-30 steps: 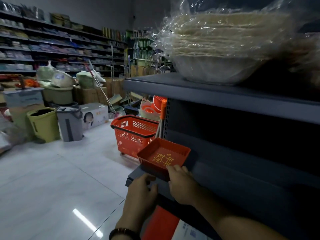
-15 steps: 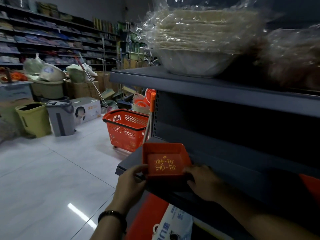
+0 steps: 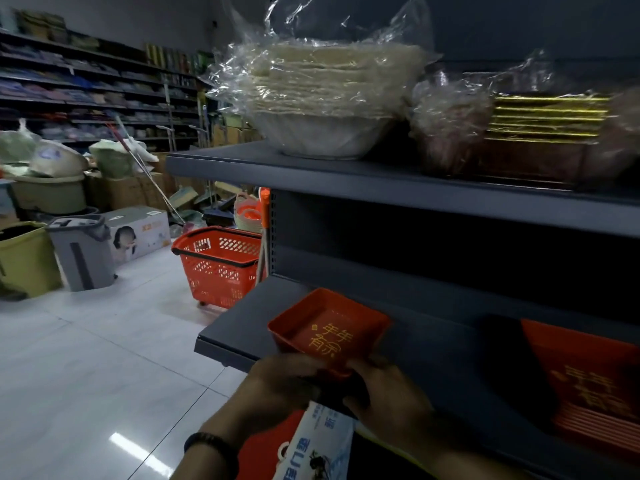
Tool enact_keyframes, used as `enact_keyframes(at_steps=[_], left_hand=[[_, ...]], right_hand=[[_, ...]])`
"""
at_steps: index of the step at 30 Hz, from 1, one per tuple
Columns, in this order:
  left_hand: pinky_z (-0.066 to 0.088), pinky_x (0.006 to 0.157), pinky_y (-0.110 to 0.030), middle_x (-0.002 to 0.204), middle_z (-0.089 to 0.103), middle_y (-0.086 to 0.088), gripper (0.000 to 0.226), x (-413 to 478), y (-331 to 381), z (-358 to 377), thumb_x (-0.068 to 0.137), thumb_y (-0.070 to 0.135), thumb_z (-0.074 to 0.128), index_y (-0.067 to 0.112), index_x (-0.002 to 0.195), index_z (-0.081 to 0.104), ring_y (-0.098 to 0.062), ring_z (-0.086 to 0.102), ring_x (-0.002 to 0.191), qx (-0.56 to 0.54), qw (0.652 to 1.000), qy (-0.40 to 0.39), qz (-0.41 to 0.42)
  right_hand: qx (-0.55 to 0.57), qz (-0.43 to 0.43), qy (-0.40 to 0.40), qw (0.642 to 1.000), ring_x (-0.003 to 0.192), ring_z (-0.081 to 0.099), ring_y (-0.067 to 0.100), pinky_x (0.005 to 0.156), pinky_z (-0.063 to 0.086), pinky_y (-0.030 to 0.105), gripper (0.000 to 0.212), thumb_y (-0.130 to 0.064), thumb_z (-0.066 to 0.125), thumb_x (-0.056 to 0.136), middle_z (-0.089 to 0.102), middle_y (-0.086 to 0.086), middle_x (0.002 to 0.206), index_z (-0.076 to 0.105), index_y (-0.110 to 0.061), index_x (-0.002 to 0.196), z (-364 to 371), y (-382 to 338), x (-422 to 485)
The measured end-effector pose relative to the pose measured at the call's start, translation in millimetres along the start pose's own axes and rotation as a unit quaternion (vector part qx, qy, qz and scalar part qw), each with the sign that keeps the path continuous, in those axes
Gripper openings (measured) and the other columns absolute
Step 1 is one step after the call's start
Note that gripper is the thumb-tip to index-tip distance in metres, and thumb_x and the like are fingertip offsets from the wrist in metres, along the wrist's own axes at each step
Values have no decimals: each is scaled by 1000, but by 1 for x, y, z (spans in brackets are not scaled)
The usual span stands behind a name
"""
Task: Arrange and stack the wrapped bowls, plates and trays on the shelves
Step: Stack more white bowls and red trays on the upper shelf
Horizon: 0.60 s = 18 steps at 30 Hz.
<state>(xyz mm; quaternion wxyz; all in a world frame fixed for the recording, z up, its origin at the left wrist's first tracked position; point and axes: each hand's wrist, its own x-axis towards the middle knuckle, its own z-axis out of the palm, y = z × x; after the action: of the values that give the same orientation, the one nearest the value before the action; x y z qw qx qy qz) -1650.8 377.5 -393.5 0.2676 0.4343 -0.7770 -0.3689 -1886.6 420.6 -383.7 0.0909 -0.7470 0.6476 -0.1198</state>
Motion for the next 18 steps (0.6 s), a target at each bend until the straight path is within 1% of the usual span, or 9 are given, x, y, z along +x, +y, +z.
enact_keyframes(at_steps=[2,4,6,7,9,11,14,16,18], left_hand=[[57,74,-15,109,72,17,34,-2,-8,-4,93,9,76,40,106,73,-4,72,96,40,991,120,-46],[53,68,-8,113,64,16,48,-3,-20,-5,89,6,80,46,110,64,-3,70,90,71,977,195,-56],[53,67,-7,118,61,12,64,-4,-29,-2,85,3,82,47,126,61,-2,70,89,79,976,198,-39],[52,67,-7,117,63,13,66,-4,-29,0,85,4,81,47,130,61,-3,70,89,86,977,191,-29],[50,70,-9,109,69,20,55,-2,-26,6,87,12,80,49,125,64,-1,68,91,114,977,177,-25],[50,74,-12,103,72,24,33,1,-21,12,93,23,78,46,115,71,6,66,91,132,975,176,-37],[44,68,-7,90,73,27,10,4,-13,17,94,31,79,39,101,78,13,64,82,128,966,225,-27],[42,69,-4,88,69,35,10,3,-4,20,94,28,79,37,98,80,21,62,87,125,960,250,-5],[43,75,-1,92,67,41,15,1,11,23,94,22,79,36,99,82,23,61,93,113,955,274,20]], right_hand=[[-14,31,5,999,129,56,17,99,52,35,57,-62,66,87,53,-9,140,51,-39,137,-4,10,-10],[-18,54,15,998,129,56,19,100,52,35,59,-66,66,84,52,-7,141,55,-39,135,-10,20,-17],[-3,64,26,998,126,58,15,99,53,32,54,-63,69,83,55,-10,138,61,-40,131,-15,30,-23],[6,65,31,997,124,59,11,98,52,28,51,-61,70,83,56,-13,136,63,-41,129,-16,34,-25],[20,58,46,997,119,60,4,95,50,21,42,-59,71,85,58,-17,130,67,-43,124,-17,41,-30],[25,48,66,996,113,62,1,92,48,18,32,-57,69,89,61,-20,124,70,-42,117,-15,44,-32],[33,45,91,994,108,63,5,92,50,23,20,-50,67,93,61,-17,115,72,-37,106,-12,44,-34],[44,46,129,990,102,64,6,89,51,24,13,-43,67,95,63,-15,108,71,-34,102,-13,45,-37],[80,46,174,980,96,63,3,83,46,11,6,-31,68,97,66,-15,102,72,-33,101,-23,45,-44]])
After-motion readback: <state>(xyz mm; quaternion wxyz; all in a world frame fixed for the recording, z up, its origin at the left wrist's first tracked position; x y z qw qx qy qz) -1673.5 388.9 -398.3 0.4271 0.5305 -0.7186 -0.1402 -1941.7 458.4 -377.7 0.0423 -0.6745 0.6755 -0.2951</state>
